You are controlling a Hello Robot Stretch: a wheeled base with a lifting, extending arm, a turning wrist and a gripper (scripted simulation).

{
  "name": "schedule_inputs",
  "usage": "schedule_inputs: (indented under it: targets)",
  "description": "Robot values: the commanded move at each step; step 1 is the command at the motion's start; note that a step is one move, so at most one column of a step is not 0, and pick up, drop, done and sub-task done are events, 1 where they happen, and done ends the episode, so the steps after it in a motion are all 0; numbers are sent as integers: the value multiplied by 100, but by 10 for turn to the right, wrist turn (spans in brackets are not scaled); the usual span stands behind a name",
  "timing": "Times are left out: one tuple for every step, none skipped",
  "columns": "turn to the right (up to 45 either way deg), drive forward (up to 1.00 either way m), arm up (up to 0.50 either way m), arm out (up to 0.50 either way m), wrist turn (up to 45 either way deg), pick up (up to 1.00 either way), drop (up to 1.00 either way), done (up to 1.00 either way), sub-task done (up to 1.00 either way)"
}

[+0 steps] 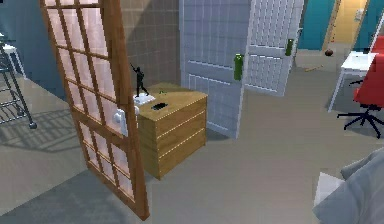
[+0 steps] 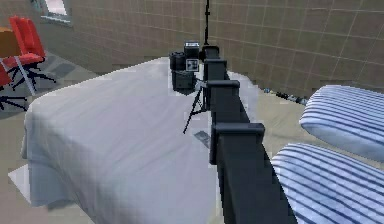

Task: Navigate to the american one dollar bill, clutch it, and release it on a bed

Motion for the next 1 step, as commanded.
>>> schedule_inputs:
  targets:
    - [0, 0, 0, 0, 0, 0, 0, 100, 0]
